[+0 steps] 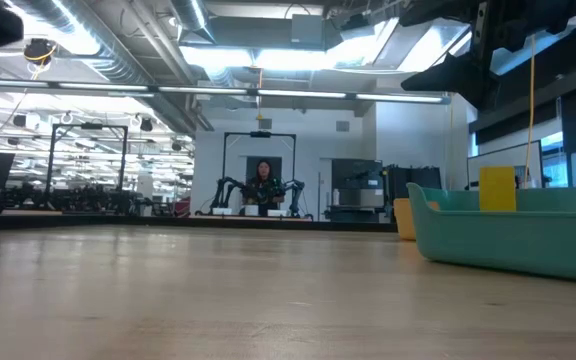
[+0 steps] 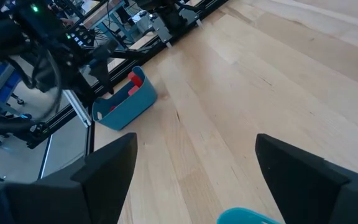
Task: Sort & place blocks by color
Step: Return to Home Position
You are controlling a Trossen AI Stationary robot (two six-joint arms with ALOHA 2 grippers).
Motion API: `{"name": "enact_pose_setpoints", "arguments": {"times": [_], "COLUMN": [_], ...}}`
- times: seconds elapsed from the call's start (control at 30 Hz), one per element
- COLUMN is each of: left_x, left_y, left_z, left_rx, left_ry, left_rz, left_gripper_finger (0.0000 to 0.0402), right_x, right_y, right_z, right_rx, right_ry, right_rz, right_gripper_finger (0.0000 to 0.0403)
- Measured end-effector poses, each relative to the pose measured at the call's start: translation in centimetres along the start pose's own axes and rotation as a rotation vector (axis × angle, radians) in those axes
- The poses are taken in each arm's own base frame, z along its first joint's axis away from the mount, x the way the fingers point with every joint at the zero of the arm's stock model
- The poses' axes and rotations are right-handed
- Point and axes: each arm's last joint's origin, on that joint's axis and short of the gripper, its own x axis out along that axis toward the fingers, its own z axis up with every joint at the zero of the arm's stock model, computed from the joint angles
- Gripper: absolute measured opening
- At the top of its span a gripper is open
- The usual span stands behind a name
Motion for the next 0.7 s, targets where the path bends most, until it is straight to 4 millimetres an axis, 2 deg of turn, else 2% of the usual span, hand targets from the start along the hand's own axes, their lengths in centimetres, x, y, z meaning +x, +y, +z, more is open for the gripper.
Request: {"name": "enact_pose_setpoints", "arguments": {"times": [0.2, 0.37, 0.53, 0.7], "left_x": [-2.7, -6.3, -10.8, -15.6], "left_y": [0.9, 2.6, 5.8, 9.3], "left_z": [0.2, 0.1, -0.4, -2.0], "left_rx": [-0.052, -0.101, -0.21, -0.284], "left_ry": [-0.086, -0.23, -0.486, -0.746], "left_rz": [-0.041, -0.051, 0.07, 0.256], "left_gripper_finger": [0.0202, 0.0202, 0.0198, 0.0194], "right_x": [0.0, 0.0, 0.0, 0.0], "right_y": [0.0, 0.0, 0.0, 0.2], "right_z": [0.0, 0.0, 0.0, 0.2], "right_rx": [0.0, -0.002, -0.027, -0.015], "right_ry": [0.0, -0.001, -0.002, -0.013], "right_rz": [0.0, 0.001, 0.002, 0.023], "right_gripper_finger": [0.0326, 0.0326, 0.0326, 0.0326]}}
